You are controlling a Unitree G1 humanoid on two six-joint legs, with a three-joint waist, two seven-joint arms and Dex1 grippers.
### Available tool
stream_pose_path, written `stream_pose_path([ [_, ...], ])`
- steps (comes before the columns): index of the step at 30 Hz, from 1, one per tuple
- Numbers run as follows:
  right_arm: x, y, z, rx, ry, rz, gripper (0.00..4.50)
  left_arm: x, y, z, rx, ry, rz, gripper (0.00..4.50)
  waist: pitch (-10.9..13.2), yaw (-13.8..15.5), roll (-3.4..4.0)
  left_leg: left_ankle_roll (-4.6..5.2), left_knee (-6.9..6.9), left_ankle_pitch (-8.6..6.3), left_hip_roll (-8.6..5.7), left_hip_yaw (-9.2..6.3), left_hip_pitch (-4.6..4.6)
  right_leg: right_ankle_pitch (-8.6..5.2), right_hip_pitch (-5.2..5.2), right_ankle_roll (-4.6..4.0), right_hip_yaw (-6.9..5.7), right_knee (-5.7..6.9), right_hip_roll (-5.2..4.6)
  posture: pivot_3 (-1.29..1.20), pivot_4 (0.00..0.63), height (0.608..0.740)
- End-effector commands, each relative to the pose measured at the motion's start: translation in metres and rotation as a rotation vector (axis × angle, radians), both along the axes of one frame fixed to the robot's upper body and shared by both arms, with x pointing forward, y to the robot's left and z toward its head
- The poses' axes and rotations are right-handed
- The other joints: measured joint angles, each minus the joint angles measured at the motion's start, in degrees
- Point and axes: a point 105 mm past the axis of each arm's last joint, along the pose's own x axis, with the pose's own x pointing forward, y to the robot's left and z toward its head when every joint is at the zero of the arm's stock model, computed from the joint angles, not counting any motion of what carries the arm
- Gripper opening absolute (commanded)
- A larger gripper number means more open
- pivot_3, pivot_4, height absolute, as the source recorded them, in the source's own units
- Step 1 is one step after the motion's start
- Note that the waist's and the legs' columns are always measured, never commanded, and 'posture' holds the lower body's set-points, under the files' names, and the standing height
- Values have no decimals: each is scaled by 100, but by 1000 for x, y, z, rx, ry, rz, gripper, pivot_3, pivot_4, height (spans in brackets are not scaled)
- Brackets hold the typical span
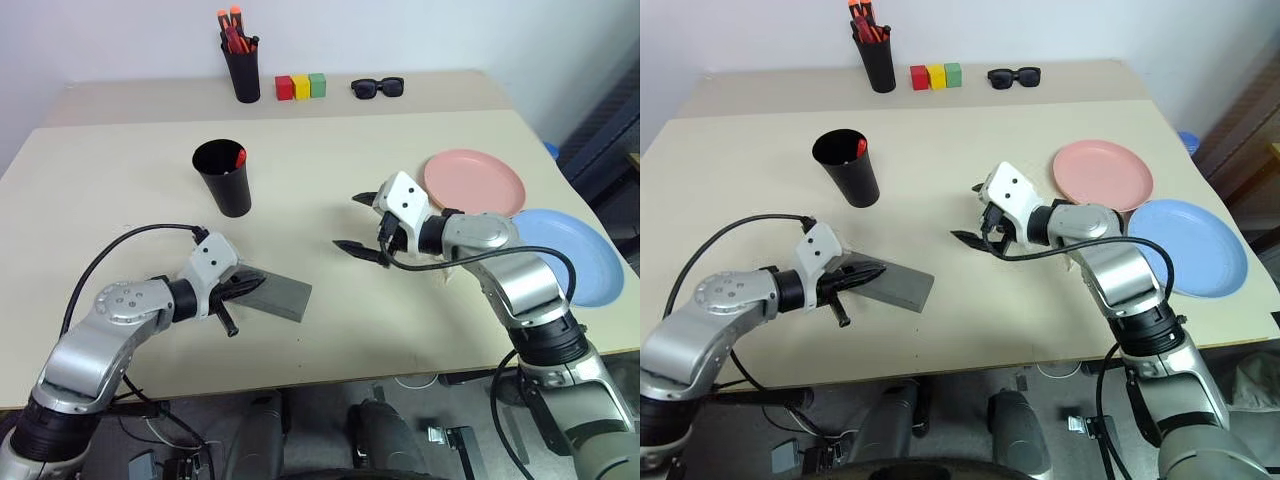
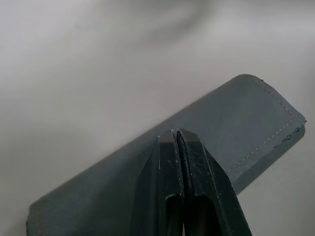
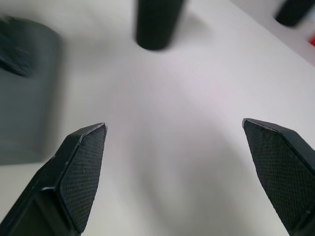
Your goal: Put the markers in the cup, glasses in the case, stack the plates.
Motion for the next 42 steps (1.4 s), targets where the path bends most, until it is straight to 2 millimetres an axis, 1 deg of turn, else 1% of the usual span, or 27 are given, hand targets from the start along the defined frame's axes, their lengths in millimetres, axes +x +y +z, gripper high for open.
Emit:
stream_pose_path([
  [1,35,-38,13,-60,-92,-246,4500,-1,-7,28,-116,-139,-22,18,0,6,0,0,2,0,0,0,0,0,0,0,0,0,0,0,150,740],
  [4,56,-73,7,-184,-146,-413,4500,-14,-25,39,-169,-197,-119,18,0,2,0,0,2,0,-1,5,-1,0,-2,0,0,0,0,0,150,740],
  [6,63,-89,1,-249,-158,-474,4500,-22,-35,39,-175,-210,-178,18,0,3,0,0,0,0,-2,14,-1,0,-2,0,1,-3,0,0,150,740],
  [10,74,-113,-10,-265,-130,-594,4500,-31,-51,37,-162,-228,-250,18,-1,-29,2,0,-2,0,-2,20,0,0,-2,1,3,-2,4,0,150,740],
  [12,76,-124,-20,-326,-120,-635,4500,-33,-59,37,-173,-229,-277,18,-1,-30,3,0,-2,0,-2,20,1,0,-2,1,4,-1,6,0,150,740],
  [15,77,-131,-26,-365,-119,-651,4500,-36,-66,40,-194,-242,-302,18,-1,-26,3,0,-1,0,-3,21,0,1,-2,1,5,-1,7,0,150,740],
  [18,78,-129,-26,-337,-111,-647,3675,-40,-74,41,-215,-244,-326,0,-1,-14,4,0,1,0,-2,20,2,1,2,2,5,-1,7,0,150,740],
  [21,77,-125,-24,-327,-116,-631,2254,-41,-81,40,-235,-243,-335,0,-1,-16,4,0,2,0,-3,20,1,1,1,3,6,0,7,0,150,740],
  [25,75,-122,-19,-326,-136,-613,38,-41,-85,37,-242,-236,-337,0,-1,-17,4,0,2,0,-3,19,1,1,1,3,5,0,8,0,150,740],
  [29,67,-121,3,-376,-269,-576,38,-36,-86,37,-268,-225,-337,0,0,-3,6,1,2,0,-3,19,0,1,0,3,5,0,7,0,150,740],
  [32,55,-128,23,-363,-335,-587,38,-29,-93,40,-295,-230,-352,0,0,23,10,1,4,0,-4,17,-1,2,2,5,4,0,7,0,150,740],
  [33,49,-135,30,-369,-353,-602,38,-27,-97,41,-302,-234,-367,0,0,24,10,1,5,0,-5,17,-1,2,3,5,5,-1,7,0,150,740],
  [36,35,-150,39,-377,-371,-642,38,-24,-104,42,-311,-242,-400,0,-1,30,11,1,7,0,-6,17,-1,3,4,7,4,-1,7,0,150,740],
  [38,12,-177,41,-367,-340,-718,38,-20,-111,44,-321,-253,-433,0,-2,95,14,1,7,0,-6,17,-1,3,5,7,4,-1,7,0,150,740],
  [40,-5,-193,41,-347,-312,-764,38,-17,-114,45,-327,-260,-455,0,-3,137,14,2,9,0,-6,15,-1,3,8,8,2,-3,10,0,150,740],
  [42,-25,-206,36,-347,-276,-793,38,-13,-114,44,-325,-256,-473,0,-7,135,22,2,12,0,-7,16,0,3,11,8,3,-4,10,0,150,740],
])
